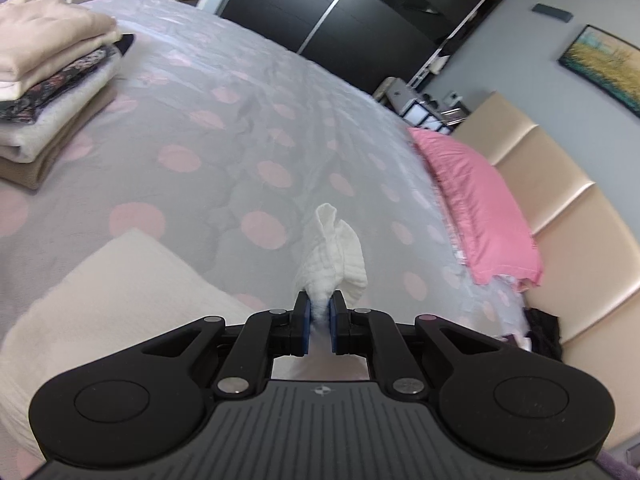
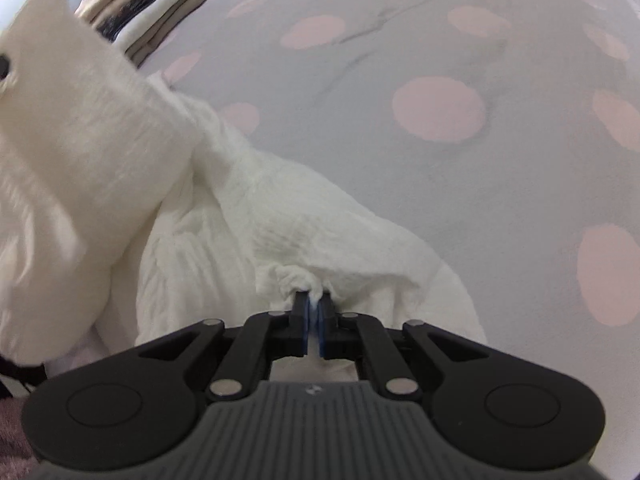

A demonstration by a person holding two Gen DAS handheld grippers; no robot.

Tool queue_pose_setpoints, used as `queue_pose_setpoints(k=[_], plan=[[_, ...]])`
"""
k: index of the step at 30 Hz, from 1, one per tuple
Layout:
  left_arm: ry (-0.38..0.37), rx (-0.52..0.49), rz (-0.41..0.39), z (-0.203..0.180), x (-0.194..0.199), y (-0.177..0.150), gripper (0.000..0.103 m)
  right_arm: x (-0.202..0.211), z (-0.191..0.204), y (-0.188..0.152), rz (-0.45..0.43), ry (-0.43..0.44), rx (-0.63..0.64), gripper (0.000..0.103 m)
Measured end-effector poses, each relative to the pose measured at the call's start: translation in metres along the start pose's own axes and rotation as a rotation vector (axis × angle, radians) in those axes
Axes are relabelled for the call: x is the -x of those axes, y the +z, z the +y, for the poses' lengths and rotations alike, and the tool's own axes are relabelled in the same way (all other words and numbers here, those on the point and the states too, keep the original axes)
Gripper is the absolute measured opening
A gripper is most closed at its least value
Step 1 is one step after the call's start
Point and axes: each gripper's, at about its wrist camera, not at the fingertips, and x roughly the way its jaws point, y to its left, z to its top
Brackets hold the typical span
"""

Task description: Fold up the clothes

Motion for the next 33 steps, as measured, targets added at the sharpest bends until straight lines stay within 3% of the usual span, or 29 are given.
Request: queue_pose_setpoints(k=[8,13,17,21,23,25,28,31,33], plan=[[0.264,-0.050,0.085,0.035,-0.022,-0.007,0.007,-0.006,0.004,-0.003,0.031,0.002,0.009,0.005],[0.353,-0.118,0.155,0.043,-0.034,-0.018,0.009,-0.006,0.010,0.000,0.035,-0.027,0.023,0.005],[0.397,-0.177,0.094,0.031,-0.023,-0.018,0.015,-0.007,0.012,-0.003,0.033,-0.040,0.019,0.005],[0.359,-0.356,-0.026,-0.007,0.005,-0.017,0.022,-0.007,0.012,-0.003,0.028,-0.042,0.007,0.005],[0.299,-0.467,-0.061,-0.033,0.017,-0.019,0.026,-0.005,0.011,-0.004,0.025,-0.039,-0.004,0.005],[0.186,-0.584,-0.030,-0.058,0.021,-0.026,0.035,-0.003,0.010,-0.006,0.022,-0.034,-0.017,0.005],[0.042,-0.762,0.044,-0.091,0.016,-0.046,0.037,0.000,0.005,-0.008,0.021,-0.025,-0.039,0.005],[0.001,-0.966,0.101,-0.117,-0.003,-0.078,0.037,0.003,0.002,-0.009,0.023,-0.014,-0.060,0.005],[-0.021,-1.050,0.137,-0.126,-0.016,-0.095,0.037,0.004,0.002,-0.010,0.023,-0.014,-0.062,0.005]])
